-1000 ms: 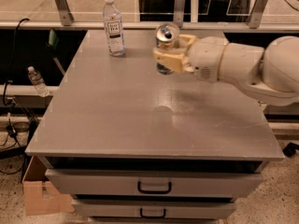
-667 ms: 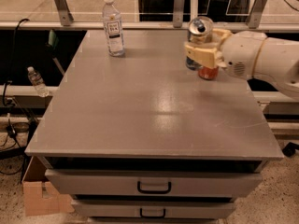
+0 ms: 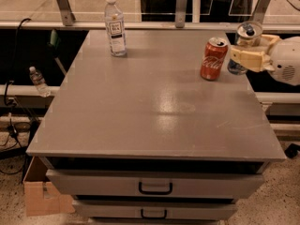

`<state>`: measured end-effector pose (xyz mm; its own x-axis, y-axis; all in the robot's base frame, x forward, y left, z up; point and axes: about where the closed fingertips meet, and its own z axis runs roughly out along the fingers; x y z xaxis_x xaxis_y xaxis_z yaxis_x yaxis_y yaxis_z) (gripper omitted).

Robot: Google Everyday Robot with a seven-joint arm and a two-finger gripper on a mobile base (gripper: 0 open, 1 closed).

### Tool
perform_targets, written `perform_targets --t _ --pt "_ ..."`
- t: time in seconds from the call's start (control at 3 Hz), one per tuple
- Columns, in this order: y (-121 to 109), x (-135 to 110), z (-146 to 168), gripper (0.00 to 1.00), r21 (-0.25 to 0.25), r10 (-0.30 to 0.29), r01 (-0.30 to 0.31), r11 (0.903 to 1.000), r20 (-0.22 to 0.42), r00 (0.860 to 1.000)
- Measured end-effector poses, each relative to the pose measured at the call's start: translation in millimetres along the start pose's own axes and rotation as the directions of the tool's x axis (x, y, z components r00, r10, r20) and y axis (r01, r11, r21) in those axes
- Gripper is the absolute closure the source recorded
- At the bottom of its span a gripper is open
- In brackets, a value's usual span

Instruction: Move redbull can near coke can

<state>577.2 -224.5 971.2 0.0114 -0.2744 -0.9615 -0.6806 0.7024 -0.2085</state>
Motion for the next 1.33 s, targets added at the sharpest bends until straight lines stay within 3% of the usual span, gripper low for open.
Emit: perform_targets --t 0.33,0.67,1.0,1.33 --pt "-22 20 -3 1.0 0.0 0.031 -0.031 0.9995 0.001 1.0" --pt "-41 42 13 1.0 -0.032 0.072 -0.072 0.9969 0.009 0.997" --pt "-48 57 25 1.0 -0.053 0.108 -0.107 0.9929 0.006 0.994" --pt "-50 71 29 0.83 -0.055 0.144 -0.145 0.988 -0.004 0.989"
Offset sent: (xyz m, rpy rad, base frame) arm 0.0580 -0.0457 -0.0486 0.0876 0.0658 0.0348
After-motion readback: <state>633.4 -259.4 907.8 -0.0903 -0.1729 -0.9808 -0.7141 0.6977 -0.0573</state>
